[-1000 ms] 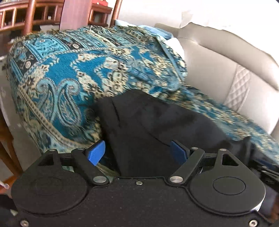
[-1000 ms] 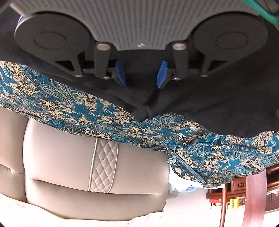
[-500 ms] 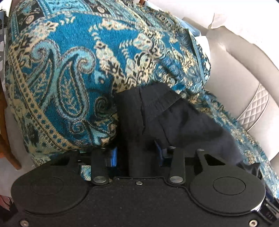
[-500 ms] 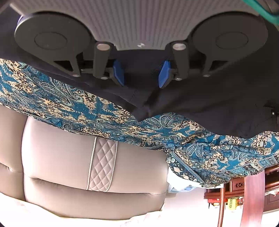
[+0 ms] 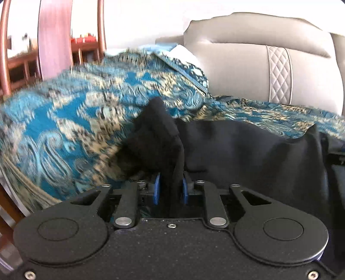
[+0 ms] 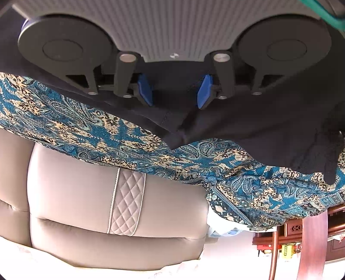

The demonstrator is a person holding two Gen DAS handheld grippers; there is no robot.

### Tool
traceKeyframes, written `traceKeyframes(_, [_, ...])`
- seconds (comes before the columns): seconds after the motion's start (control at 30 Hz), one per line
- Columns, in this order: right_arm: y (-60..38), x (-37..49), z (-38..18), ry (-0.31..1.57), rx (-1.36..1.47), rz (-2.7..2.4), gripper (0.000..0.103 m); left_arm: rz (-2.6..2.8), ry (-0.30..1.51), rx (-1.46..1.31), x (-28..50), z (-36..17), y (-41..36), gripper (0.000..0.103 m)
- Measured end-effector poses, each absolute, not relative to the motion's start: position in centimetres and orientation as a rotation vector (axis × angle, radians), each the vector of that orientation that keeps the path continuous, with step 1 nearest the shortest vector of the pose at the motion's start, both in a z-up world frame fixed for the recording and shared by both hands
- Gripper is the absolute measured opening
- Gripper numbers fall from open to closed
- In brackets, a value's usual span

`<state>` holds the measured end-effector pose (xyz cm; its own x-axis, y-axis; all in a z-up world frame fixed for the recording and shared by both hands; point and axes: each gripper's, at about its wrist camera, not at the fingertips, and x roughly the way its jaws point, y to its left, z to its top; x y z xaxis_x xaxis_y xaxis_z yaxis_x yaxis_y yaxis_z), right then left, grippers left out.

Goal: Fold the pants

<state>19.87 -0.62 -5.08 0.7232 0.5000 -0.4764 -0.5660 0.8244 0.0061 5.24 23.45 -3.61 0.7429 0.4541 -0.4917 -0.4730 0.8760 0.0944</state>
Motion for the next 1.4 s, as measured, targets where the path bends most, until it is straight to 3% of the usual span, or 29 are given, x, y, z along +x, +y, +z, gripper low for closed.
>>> traceKeyframes(0.17, [-0.6, 19.9, -5.1, 0.483, -0.143, 0.591, 0.064, 0.594, 0.548, -0.073, 5.8, -3.9, 24.6, 0.036])
traceKeyframes(0.47, [-0.7, 19.9, -5.1, 0.484, -0.14, 0.591, 0.064, 0.63, 0.566, -0.473, 5.5, -4.9, 31.8, 0.048])
traceKeyframes(0.73, [-0.7, 19.9, -5.1, 0.485, -0.14, 0.589, 0.065, 0.602, 0.582, -0.482, 6.7, -4.9, 32.5, 0.05])
traceKeyframes(0.8, [-0.7, 19.9, -5.1, 0.485, -0.139, 0.589, 0.065, 0.607, 0.582, -0.476, 6.9, -4.9, 32.4, 0.05])
traceKeyframes(0.97, [-0.7, 20.0, -5.1, 0.487, -0.137, 0.59, 0.066, 0.617, 0.566, -0.486, 6.3, -4.3, 31.8, 0.016])
traceKeyframes(1.17, [-1.0, 20.3, -4.2, 0.531, -0.12, 0.619, 0.079, 0.579, 0.492, -0.483, 5.3, -0.7, 29.9, 0.013])
traceKeyframes(1.4, [-6.8, 21.2, -2.3, 0.608, 0.125, 0.646, 0.081, 0.422, 0.366, -0.4, 5.3, 5.0, 23.9, 0.013])
